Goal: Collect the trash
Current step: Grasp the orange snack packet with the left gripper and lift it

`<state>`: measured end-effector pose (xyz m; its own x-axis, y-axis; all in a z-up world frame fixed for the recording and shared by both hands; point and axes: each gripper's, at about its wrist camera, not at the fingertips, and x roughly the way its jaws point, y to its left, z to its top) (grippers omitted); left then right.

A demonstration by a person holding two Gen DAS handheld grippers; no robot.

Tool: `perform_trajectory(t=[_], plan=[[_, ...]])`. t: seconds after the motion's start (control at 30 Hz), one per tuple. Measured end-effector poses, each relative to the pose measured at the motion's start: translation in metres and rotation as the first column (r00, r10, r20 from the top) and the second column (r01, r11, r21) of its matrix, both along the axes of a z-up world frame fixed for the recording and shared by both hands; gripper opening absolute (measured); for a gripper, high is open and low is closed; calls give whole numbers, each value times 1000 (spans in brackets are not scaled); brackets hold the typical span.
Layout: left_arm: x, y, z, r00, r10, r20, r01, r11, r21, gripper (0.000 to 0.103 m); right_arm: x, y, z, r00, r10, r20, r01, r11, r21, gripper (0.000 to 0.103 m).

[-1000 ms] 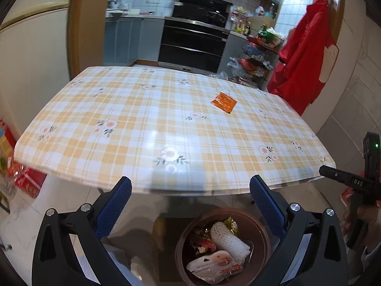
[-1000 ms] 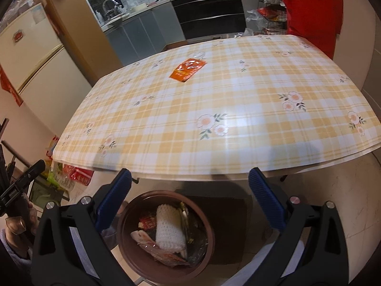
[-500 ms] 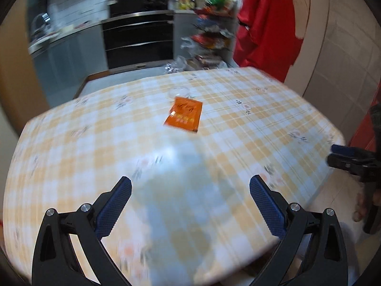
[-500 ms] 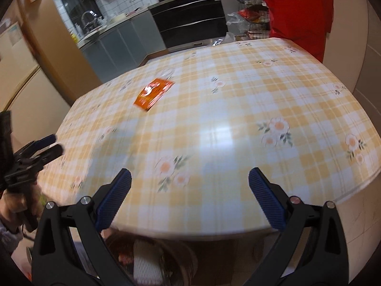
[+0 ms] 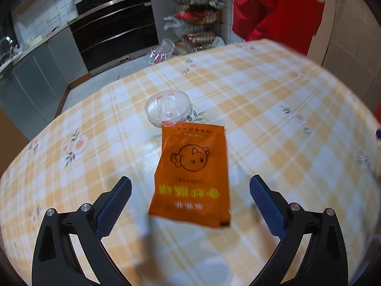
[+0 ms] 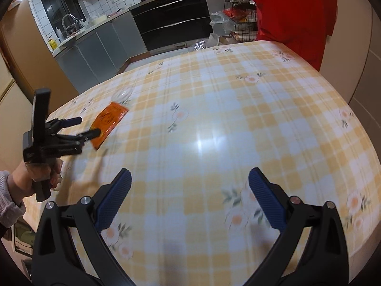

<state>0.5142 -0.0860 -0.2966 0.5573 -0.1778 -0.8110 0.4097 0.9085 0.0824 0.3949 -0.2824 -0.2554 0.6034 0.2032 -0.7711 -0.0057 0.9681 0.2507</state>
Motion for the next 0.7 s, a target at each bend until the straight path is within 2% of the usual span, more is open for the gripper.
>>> perform_trajectory(t=[0.23,0.37,0.4,0.43,0.53,0.57,0.6,0.63,0.7], plan=[[24,-10,-19,998,-22,-55,23,999,27,97,26,3,-4,1000,18,0,-18,1000,-4,97],[30,-5,-21,996,-11,-89,9,1000,-16,97,34,10,-4,999,38,5,-38,999,-11,97],[30,-3,-22,995,-12,-95,10,999,-32,93,35,12,-4,999,41,4,-41,999,-11,97],[27,-1,-20,997,-17,-81,13,999,-39,81,37,13,-4,999,44,5,-44,999,-11,97],[19,-3,-14,997,-47,-67,43,997,-60,53,40,19,-5,998,58,1,-58,998,-7,97],[16,-3,-12,996,-51,-66,47,997,-62,50,42,21,-5,998,63,-2,-63,998,-6,97],[13,-2,-11,996,-56,-64,52,997,-64,41,45,24,-4,997,71,-3,-71,997,-5,97],[9,1,-8,997,-52,-64,47,996,-73,36,47,26,-3,997,78,-2,-78,997,-5,97],[2,13,-3,997,-29,-67,21,992,-124,32,55,34,2,995,102,10,-101,995,-13,97]])
